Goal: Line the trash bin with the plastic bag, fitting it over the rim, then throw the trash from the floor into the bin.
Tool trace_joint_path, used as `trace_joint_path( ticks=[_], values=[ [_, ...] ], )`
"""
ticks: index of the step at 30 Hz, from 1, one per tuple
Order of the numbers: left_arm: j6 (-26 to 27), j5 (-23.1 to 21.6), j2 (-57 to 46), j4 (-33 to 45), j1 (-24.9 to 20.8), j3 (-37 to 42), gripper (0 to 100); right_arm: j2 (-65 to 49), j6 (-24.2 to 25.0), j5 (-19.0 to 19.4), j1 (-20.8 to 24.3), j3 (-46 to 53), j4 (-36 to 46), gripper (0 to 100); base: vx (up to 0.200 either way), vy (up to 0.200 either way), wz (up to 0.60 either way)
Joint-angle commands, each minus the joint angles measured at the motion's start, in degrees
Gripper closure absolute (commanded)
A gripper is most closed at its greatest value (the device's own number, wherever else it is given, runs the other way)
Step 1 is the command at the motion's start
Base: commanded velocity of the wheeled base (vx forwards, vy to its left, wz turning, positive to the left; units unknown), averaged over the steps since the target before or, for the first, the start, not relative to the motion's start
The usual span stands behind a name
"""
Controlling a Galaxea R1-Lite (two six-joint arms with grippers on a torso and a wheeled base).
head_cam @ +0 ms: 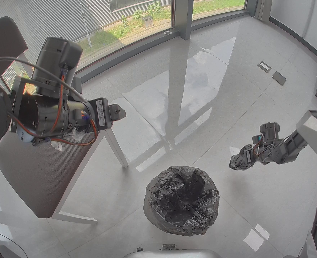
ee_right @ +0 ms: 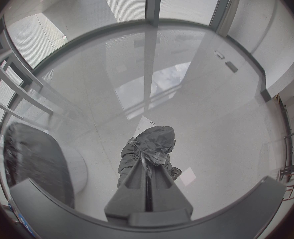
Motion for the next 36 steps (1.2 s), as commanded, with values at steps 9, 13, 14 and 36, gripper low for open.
trace_joint_path(
  ticks=[9, 13, 14, 36],
  values=[
    [0.54, -0.01, -0.63, -2.84, 1.24, 13.09, 0, -32.95, 3.92, 1.89, 17.85, 15.59, -1.70, 100, 0.000, 0.000, 0.00],
    [2.92, 0.08, -0.54, -4.87, 1.42, 15.37, 0, -36.21, 3.83, 2.24, 22.25, 20.07, -1.70, 100, 0.000, 0.000, 0.00],
    [3.00, 0.08, -0.54, -5.13, 1.42, 15.46, 0, -36.47, 3.83, 2.41, 22.86, 20.51, -1.70, 100, 0.000, 0.000, 0.00],
    [3.18, 0.08, 0.25, -8.21, 3.79, 15.99, 0, -27.24, 1.02, 3.82, 38.15, 32.99, -1.79, 100, 0.000, 0.000, 0.00]
  ],
)
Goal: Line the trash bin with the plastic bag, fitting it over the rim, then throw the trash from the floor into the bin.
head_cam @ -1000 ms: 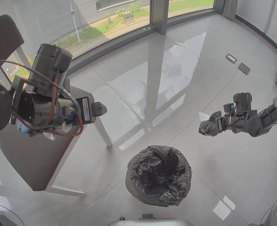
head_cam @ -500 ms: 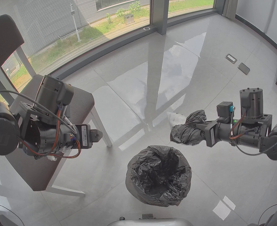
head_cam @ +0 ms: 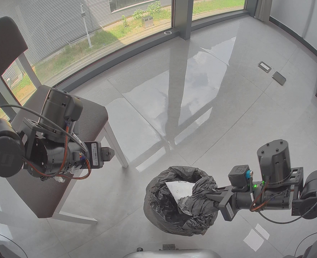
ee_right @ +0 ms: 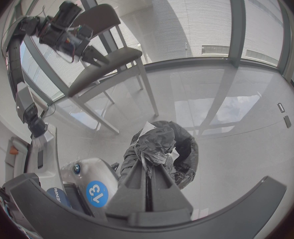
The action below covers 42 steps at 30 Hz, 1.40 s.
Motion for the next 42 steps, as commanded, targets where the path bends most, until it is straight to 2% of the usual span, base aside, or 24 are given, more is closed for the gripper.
trace_joint_path(
  ticks=[1, 11, 13, 16, 25, 31, 32, 42],
  values=[
    [-0.05, 0.01, 0.30, -0.32, 0.43, 0.00, 0, 6.87, -1.16, 0.61, -0.03, -0.79, -0.09, 100, 0.000, 0.000, 0.00],
    [0.21, 0.01, -0.58, -0.41, 2.10, -0.43, 0, 16.09, -3.01, 0.79, -2.58, -2.46, -0.18, 100, 0.000, 0.000, 0.00],
    [0.21, 0.01, -1.46, -0.41, 2.54, -0.43, 0, 19.96, -4.33, 0.79, -4.78, -5.27, -0.88, 100, 0.000, 0.000, 0.00],
    [0.21, 0.01, -2.16, -0.32, 3.07, -0.35, 0, 23.56, -4.68, 1.49, -5.66, -10.37, -0.97, 100, 0.000, 0.000, 0.00],
    [0.21, 0.01, -4.01, -0.23, 4.30, 0.09, 0, 31.47, -5.47, 1.58, -6.01, -20.12, 0.08, 100, 0.000, 0.000, 0.00],
    [0.21, 0.01, -5.59, -0.14, 5.09, 1.50, 0, 32.44, -5.38, 1.58, -5.66, -21.70, 0.17, 100, 0.000, 0.000, 0.00],
    [0.21, 0.01, -5.76, -0.23, 5.09, 1.85, 0, 32.71, -5.38, 1.58, -5.66, -21.70, -0.09, 0, 0.000, 0.000, 0.00],
    [0.39, 0.01, -6.64, -0.32, 6.76, 2.55, 0, 28.93, -2.04, 1.23, -6.98, -22.32, -3.26, 0, 0.000, 0.000, 0.00]
  ],
)
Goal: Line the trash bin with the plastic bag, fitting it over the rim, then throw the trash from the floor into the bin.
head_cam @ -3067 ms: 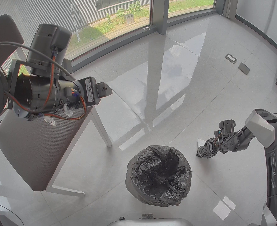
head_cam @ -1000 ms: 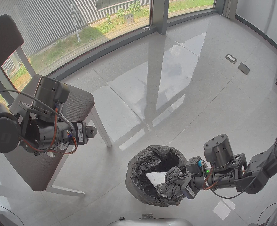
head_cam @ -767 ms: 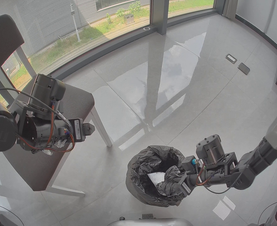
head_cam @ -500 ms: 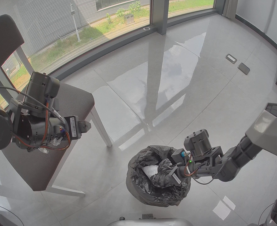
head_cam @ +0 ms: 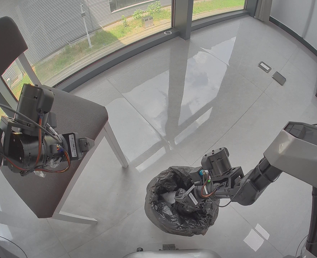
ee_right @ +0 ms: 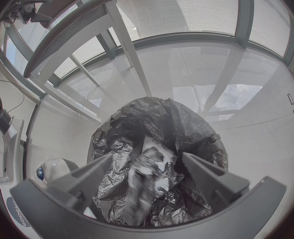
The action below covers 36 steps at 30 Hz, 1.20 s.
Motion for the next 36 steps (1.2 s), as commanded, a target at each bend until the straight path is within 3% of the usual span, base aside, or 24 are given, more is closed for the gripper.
trace_joint_path(
  ticks=[1, 4, 7, 12, 14, 18, 22, 27, 28, 29, 30, 36],
  values=[
    [0.17, 0.01, -0.68, -0.14, 1.41, 0.02, 0, -3.97, 0.96, -0.62, -1.10, -0.22, -0.20, 0, 0.000, 0.000, 0.00],
    [0.96, -0.08, -1.73, -0.14, 3.08, 0.10, 0, -8.37, 4.56, -1.24, -1.89, 0.31, -0.20, 0, 0.000, 0.000, 0.00],
    [2.37, -0.17, -4.02, -0.23, 6.16, -0.34, 0, -14.52, 8.69, -5.72, -3.47, 1.36, -0.20, 0, 0.000, 0.000, 0.00],
    [6.06, -0.17, -8.85, -2.51, 12.22, -0.42, 0, -25.59, 10.54, -10.73, -7.25, 5.93, -0.02, 0, 0.000, 0.000, 0.00],
    [8.70, 1.68, -15.00, -3.21, 13.98, -0.16, 0, -36.23, 10.80, -13.46, -11.47, 12.00, -0.20, 0, 0.000, 0.000, 0.00],
    [12.91, 6.86, -22.47, -2.25, 13.36, 0.28, 0, -48.71, 10.36, -14.25, -16.48, 16.57, 1.30, 0, 0.000, 0.000, 0.00],
    [18.98, 8.27, -34.25, 1.53, 13.19, 1.95, 0, -68.13, 10.01, -14.69, -20.43, 22.37, 12.63, 0, 0.000, 0.000, 0.00],
    [21.70, 8.97, -44.71, 9.44, 14.42, 0.37, 0, -88.35, 9.92, -17.59, -20.70, 23.60, 31.62, 0, 0.000, 0.000, 0.00],
    [21.79, 8.97, -45.15, 9.79, 14.42, 0.28, 0, -88.96, 9.92, -17.68, -20.70, 23.51, 32.23, 0, 0.000, 0.000, 0.00],
    [23.11, 9.06, -49.90, 16.03, 15.65, -0.69, 0, -96.61, 9.92, -17.68, -20.79, 22.90, 41.64, 0, 0.000, 0.000, 0.00],
    [23.46, 8.97, -52.09, 19.11, 16.44, -1.30, 0, -100.04, 9.92, -17.85, -20.79, 22.46, 45.77, 0, 0.000, 0.000, 0.00],
    [23.73, 8.97, -61.50, 30.45, 21.10, -4.03, 0, -112.78, 9.92, -17.59, -25.53, 17.98, 65.19, 0, 0.000, 0.000, 0.00]
  ],
)
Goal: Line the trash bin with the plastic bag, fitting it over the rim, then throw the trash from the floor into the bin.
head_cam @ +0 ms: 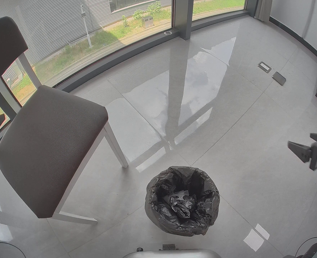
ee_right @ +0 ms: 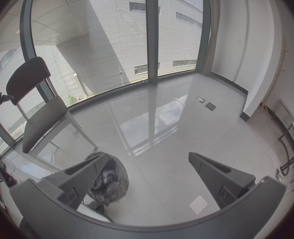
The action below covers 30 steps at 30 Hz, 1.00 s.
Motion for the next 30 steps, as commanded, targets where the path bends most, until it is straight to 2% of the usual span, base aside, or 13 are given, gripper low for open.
trace_joint_path(
  ticks=[1, 7, 12, 16, 21, 22, 23, 24, 28, 30],
  values=[
    [5.10, 1.77, -27.41, 20.27, 7.42, -3.98, 0, -39.29, 0.06, -1.59, -8.56, -1.49, 35.11, 0, 0.000, 0.000, 0.00],
    [4.92, 1.77, -33.12, 25.81, 8.91, -4.42, 0, -48.52, 0.68, -1.59, -10.76, 1.24, 39.77, 0, 0.000, 0.000, 0.00],
    [4.31, 1.68, -34.97, 29.94, 11.72, -5.65, 0, -52.65, 1.47, -0.80, -14.97, 2.12, 45.74, 0, 0.000, 0.000, 0.00],
    [4.31, 1.68, -36.81, 30.56, 11.81, -4.95, 0, -54.41, 1.47, -0.01, -15.15, 8.27, 42.75, 0, 0.000, 0.000, 0.00],
    [4.31, 1.77, -39.01, 34.16, 11.99, -5.57, 0, -54.32, 1.03, 3.07, -15.06, 27.17, 14.98, 0, 0.000, 0.000, 0.00],
    [4.31, 1.77, -39.54, 34.95, 12.16, -5.65, 0, -54.32, 1.11, 4.03, -15.06, 29.45, 10.24, 0, 0.000, 0.000, 0.00],
    [4.31, 1.77, -39.54, 34.95, 12.16, -5.65, 0, -54.32, 1.11, 4.03, -15.06, 29.45, 10.24, 0, 0.000, 0.000, 0.00],
    [4.40, 1.77, -40.77, 37.41, 13.13, -6.71, 0, -52.74, 1.03, 5.79, -14.71, 32.53, 2.94, 0, 0.000, 0.000, 0.00],
    [3.78, 1.59, -43.49, 41.19, 14.27, -6.62, 0, -53.80, 0.94, 7.81, -15.06, 33.05, 2.24, 0, 0.000, 0.000, 0.00],
    [1.06, 1.50, -43.49, 41.89, 14.27, -6.53, 0, -54.41, 1.03, 7.20, -15.15, 33.14, 1.97, 0, 0.000, 0.000, 0.00]
  ],
)
